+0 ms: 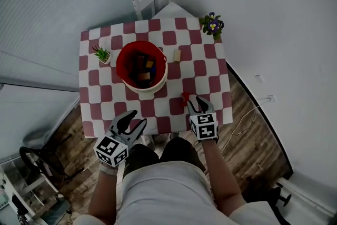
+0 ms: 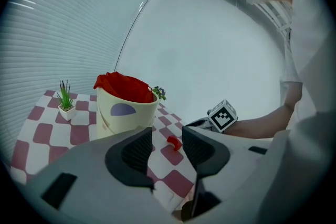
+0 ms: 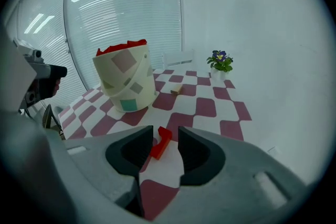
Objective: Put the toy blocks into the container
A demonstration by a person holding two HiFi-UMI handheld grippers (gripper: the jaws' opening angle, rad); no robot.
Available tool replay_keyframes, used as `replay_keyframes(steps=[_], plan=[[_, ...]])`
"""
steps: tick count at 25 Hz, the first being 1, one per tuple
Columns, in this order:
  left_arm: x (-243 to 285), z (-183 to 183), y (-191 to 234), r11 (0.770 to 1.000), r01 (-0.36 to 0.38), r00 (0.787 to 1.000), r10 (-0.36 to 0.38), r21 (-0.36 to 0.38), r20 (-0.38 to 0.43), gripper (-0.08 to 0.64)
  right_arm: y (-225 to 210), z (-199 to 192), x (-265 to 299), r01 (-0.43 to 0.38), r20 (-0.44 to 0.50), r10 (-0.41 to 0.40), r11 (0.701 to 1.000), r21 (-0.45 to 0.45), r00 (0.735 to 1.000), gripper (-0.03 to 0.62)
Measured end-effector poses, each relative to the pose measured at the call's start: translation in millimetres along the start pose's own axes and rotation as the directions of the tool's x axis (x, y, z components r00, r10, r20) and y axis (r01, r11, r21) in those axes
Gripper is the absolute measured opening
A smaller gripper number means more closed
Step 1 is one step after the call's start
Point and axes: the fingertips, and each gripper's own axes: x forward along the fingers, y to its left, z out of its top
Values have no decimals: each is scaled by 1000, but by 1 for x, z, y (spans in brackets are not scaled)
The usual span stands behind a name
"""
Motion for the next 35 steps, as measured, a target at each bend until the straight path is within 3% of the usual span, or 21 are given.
replay_keyframes(steps=[16, 25, 35], plan=[[-7, -32, 2, 998, -61, 995, 60, -21, -79, 156, -2, -25, 49, -3, -39, 7, 996, 88, 999, 141], [-7, -33, 2, 996, -79, 995, 75, -46, -71, 156, -1, -24, 64, 4, -85, 5, 995, 103, 996, 129], [-13, -30, 5, 994, -97, 995, 95, -52, -44, 156, -2, -12, 57, 1, -64, 4, 997, 79, 998, 120]])
